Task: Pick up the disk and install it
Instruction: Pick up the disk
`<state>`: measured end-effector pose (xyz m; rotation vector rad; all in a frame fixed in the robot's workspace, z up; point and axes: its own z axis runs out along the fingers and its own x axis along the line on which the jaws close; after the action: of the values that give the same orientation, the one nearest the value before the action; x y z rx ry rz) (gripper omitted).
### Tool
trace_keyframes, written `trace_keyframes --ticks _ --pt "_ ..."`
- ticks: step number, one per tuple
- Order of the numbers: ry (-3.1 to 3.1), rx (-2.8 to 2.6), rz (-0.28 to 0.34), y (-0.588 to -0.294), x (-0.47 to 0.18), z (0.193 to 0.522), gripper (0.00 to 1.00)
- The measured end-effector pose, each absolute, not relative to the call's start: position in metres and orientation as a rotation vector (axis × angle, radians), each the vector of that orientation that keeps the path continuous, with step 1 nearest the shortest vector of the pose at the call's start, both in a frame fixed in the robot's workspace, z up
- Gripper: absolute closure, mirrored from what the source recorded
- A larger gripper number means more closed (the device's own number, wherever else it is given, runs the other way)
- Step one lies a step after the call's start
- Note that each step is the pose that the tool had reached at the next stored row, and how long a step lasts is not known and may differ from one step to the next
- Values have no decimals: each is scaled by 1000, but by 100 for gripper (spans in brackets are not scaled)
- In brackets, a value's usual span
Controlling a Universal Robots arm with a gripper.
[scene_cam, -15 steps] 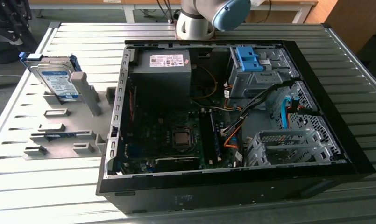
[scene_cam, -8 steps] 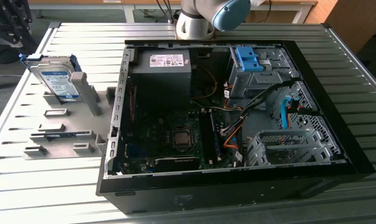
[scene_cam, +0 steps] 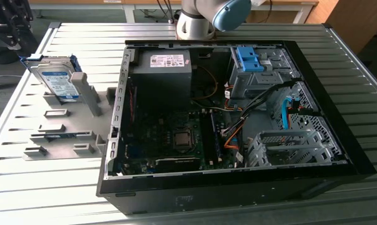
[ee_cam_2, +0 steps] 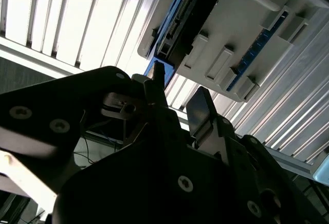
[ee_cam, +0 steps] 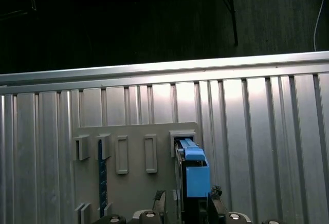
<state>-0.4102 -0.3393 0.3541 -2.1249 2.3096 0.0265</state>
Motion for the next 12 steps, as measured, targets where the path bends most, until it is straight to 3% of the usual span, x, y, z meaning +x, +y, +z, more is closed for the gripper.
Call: trace_keyframes --ticks 1,12 --pt "2310 -2125 26 -339 -410 354 55" --pt "2310 -2125 26 -339 -410 354 55"
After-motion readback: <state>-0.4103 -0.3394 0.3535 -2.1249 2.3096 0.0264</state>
